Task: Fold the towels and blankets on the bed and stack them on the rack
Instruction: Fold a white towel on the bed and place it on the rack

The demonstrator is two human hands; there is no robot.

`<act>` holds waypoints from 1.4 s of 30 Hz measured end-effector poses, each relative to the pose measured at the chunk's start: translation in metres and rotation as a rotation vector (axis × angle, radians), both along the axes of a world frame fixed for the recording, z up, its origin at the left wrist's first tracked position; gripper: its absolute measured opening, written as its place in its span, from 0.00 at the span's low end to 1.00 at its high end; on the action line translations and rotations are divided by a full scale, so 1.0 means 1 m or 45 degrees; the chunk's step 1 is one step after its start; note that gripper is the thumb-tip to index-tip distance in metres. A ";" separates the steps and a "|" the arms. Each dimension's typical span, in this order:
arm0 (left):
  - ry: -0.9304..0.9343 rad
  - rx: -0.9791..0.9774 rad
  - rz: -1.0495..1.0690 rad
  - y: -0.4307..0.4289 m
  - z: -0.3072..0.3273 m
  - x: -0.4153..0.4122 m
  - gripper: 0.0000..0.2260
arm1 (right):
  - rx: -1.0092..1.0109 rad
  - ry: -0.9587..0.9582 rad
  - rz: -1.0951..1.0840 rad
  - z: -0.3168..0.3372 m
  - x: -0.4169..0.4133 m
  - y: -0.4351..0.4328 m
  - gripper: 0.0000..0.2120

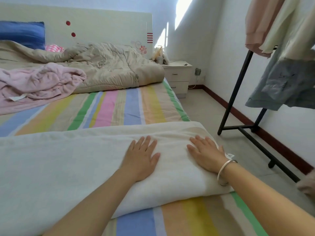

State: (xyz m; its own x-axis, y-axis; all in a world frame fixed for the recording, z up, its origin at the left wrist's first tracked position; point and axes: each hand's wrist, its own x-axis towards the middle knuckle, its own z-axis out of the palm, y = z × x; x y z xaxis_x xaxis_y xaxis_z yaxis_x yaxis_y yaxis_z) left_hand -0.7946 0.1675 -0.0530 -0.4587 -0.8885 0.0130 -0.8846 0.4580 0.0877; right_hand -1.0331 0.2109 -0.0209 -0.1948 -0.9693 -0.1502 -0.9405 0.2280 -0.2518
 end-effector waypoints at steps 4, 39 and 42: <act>-0.001 0.093 0.038 -0.004 0.009 -0.004 0.28 | -0.310 -0.257 -0.161 -0.003 -0.023 -0.014 0.25; 1.445 0.498 0.416 0.065 0.078 -0.044 0.14 | -0.147 -0.375 -0.214 0.097 0.012 0.033 0.23; 1.845 0.812 0.586 0.064 0.100 0.005 0.13 | -0.287 -0.087 -0.046 0.122 0.076 0.030 0.19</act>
State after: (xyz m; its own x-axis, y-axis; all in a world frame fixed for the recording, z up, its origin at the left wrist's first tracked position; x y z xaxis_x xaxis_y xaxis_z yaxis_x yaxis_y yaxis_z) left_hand -0.7896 0.2314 0.0468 -0.1040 -0.9679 -0.2289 0.0538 -0.2353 0.9704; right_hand -0.9574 0.2406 0.1006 -0.2271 -0.9723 0.0554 -0.9118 0.1923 -0.3628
